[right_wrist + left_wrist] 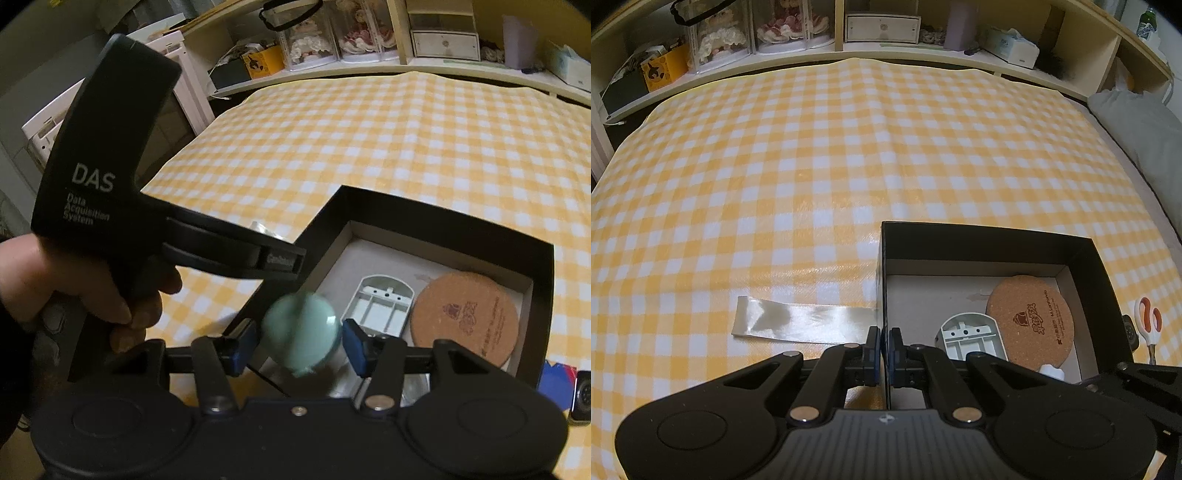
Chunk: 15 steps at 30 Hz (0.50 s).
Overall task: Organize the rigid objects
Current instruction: 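Lower the green case into the black box and open the right gripper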
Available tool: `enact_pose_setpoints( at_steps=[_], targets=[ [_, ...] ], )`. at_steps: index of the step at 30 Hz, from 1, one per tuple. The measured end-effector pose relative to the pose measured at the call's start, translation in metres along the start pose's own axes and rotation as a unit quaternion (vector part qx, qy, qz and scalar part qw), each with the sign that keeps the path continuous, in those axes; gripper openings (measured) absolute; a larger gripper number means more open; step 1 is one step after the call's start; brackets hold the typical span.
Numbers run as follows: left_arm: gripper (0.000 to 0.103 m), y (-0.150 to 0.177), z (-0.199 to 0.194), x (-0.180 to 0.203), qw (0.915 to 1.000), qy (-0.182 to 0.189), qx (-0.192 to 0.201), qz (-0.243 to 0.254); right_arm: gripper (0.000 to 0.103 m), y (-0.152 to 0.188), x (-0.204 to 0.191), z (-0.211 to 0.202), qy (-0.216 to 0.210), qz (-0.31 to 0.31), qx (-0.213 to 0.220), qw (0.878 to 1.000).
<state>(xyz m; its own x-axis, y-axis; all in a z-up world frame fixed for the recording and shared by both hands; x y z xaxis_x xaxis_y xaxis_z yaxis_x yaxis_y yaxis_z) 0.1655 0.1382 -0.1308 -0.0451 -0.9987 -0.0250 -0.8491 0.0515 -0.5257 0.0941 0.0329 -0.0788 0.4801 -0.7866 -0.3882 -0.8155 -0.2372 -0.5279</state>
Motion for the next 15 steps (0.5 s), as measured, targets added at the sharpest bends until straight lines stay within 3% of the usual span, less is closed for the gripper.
enact_pose_setpoints(
  at_steps=[2, 15],
  targets=[
    [0.004, 0.000, 0.001, 0.000, 1.0000, 0.001, -0.002, -0.002, 0.059, 0.000, 0.002, -0.003, 0.005, 0.005, 0.002, 1.000],
    [0.004, 0.002, 0.005, -0.003, 0.9998, 0.001, -0.004, -0.020, 0.061, 0.001, -0.006, -0.016, 0.006, 0.011, 0.008, 1.000]
  ],
)
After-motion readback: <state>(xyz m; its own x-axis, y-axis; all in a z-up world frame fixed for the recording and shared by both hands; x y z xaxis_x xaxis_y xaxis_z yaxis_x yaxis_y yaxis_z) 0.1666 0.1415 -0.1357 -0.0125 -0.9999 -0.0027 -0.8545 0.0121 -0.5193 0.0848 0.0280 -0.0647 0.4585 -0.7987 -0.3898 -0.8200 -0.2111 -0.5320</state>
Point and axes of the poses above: each gripper's, at about its wrist camera, not at the fingertips, and z roughly the way its jaws point, x to its right, y to its underside, the point moved 4 cm from there along z, roughly the way its jaws point, and after that the axes turned 9 degrees about z, right-handed, at the moved point
